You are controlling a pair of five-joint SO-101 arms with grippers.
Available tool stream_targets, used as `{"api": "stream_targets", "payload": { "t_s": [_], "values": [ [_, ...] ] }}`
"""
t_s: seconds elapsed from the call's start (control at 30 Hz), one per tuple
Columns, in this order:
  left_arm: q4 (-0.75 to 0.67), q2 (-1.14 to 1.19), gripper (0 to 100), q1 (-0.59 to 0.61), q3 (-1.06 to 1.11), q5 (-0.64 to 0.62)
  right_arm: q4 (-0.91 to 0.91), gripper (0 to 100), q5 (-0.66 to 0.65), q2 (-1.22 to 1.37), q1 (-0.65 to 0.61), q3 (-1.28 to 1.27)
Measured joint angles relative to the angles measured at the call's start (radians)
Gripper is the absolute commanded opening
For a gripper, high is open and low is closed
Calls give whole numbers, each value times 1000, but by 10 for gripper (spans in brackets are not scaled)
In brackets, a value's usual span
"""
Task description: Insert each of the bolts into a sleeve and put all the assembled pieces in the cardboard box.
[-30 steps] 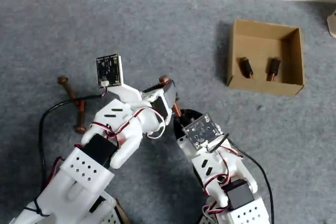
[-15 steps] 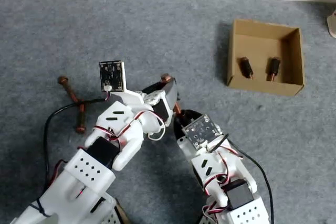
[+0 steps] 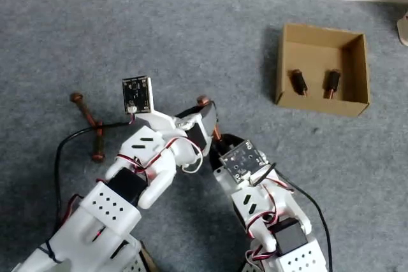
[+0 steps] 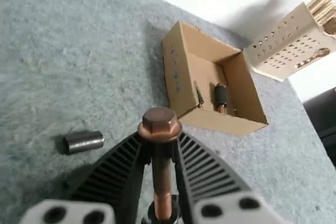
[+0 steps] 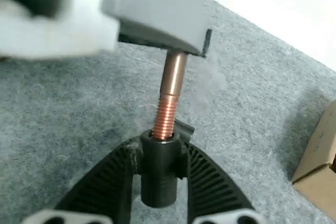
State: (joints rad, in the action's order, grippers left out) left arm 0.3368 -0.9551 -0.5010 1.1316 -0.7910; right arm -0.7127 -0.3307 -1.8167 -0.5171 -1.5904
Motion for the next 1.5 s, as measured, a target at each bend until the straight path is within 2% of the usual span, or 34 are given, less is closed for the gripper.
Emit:
{"api": "stream_targets", "payload": {
  "t_s": [0.2,0.4,0.57,0.87,0.97,1.13,1.2,1.3,1.5],
  "values": [
    [43,-23,5,0,-3,35,52,5,-2,2,11,-2],
    [114,-14,5,-69,-5,94,69,5,2,2,37,-2],
    [157,-11,5,-75,-5,101,72,5,3,0,37,-2],
    [292,-28,13,-169,-20,238,103,5,0,2,58,-3],
    [299,-29,97,-169,-20,244,103,5,-2,2,58,-3],
    [319,-25,367,-169,-6,241,104,5,-2,2,98,-6],
    [327,-26,421,-167,-6,241,104,5,-2,3,103,-8],
    [327,-26,386,-166,-6,239,106,5,-2,2,114,-5],
    [333,-28,167,-130,-5,178,107,5,-2,2,123,-6]
  ]
}}
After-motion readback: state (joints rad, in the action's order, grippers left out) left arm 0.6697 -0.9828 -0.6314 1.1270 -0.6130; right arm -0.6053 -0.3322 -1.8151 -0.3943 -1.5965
